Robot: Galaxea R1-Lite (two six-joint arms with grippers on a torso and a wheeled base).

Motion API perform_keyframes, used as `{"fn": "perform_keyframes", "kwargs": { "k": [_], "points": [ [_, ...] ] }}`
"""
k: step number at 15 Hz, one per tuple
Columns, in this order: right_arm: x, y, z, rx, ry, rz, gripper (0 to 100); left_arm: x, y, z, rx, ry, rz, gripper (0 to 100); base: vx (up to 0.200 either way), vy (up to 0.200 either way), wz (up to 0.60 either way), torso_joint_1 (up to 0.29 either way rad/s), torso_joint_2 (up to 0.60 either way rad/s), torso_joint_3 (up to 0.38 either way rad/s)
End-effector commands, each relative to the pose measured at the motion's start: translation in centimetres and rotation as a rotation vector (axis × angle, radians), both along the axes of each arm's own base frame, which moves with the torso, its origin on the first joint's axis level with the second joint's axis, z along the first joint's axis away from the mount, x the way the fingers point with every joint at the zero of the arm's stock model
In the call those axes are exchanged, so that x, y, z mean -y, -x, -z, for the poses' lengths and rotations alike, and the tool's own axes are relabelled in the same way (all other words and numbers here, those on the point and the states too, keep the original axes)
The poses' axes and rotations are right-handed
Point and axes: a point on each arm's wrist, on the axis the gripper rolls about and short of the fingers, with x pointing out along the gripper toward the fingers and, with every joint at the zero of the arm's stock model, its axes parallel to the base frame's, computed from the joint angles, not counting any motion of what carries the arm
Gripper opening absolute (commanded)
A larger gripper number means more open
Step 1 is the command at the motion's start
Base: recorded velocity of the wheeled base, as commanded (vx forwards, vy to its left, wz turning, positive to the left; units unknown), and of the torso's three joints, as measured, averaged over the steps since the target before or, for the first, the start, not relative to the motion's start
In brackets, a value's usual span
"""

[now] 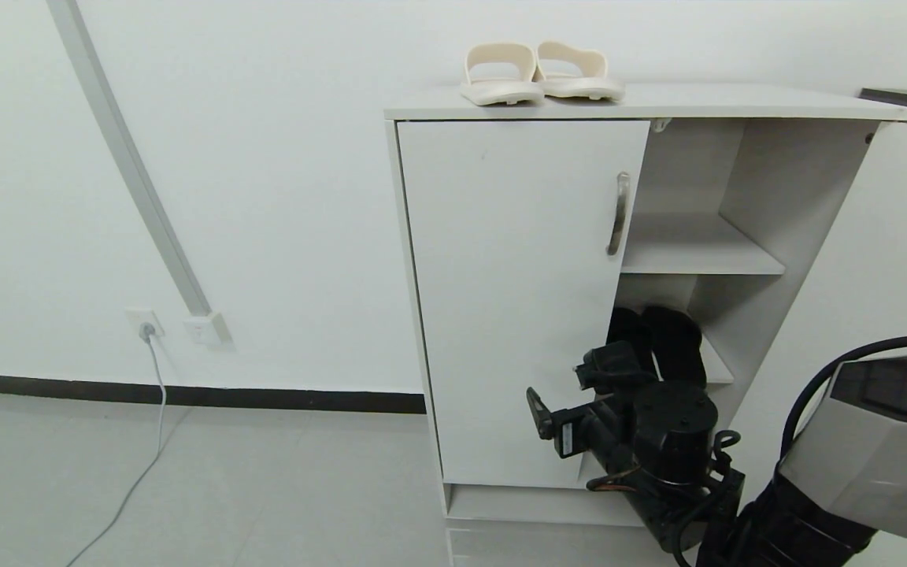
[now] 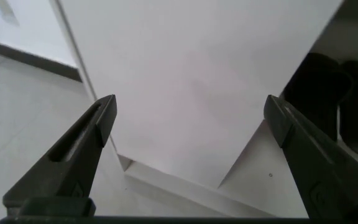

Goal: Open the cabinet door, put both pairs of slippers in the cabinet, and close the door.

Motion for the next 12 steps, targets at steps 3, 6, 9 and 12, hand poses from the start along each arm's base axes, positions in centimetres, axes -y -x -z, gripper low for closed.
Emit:
{"fn": "perform_keyframes", "kwargs": {
  "k": [3, 6, 9, 12],
  "points": [
    [-0.14, -0.06, 0.47, -0.005, 0.006, -0.003, 100, 0.0, -0.01, 0.0, -0.001, 0.0, -0.001, 0, 0.0, 0.0, 0.0, 0.0, 0.0, 0.0],
    [-0.16, 0.0, 0.82, -0.014, 0.016, -0.005, 100, 0.0, -0.01, 0.0, -0.001, 0.0, -0.001, 0, 0.0, 0.0, 0.0, 0.0, 0.0, 0.0],
    [-0.14, 0.02, 0.83, -0.013, 0.019, -0.005, 100, 0.0, -0.01, 0.0, -0.001, 0.0, -0.001, 0, 0.0, 0.0, 0.0, 0.0, 0.0, 0.0],
    [-0.16, 0.0, 0.86, -0.009, 0.019, -0.005, 100, 0.0, -0.01, 0.0, -0.001, 0.0, -0.001, 0, 0.0, 0.0, 0.0, 0.0, 0.0, 0.0]
  ]
}}
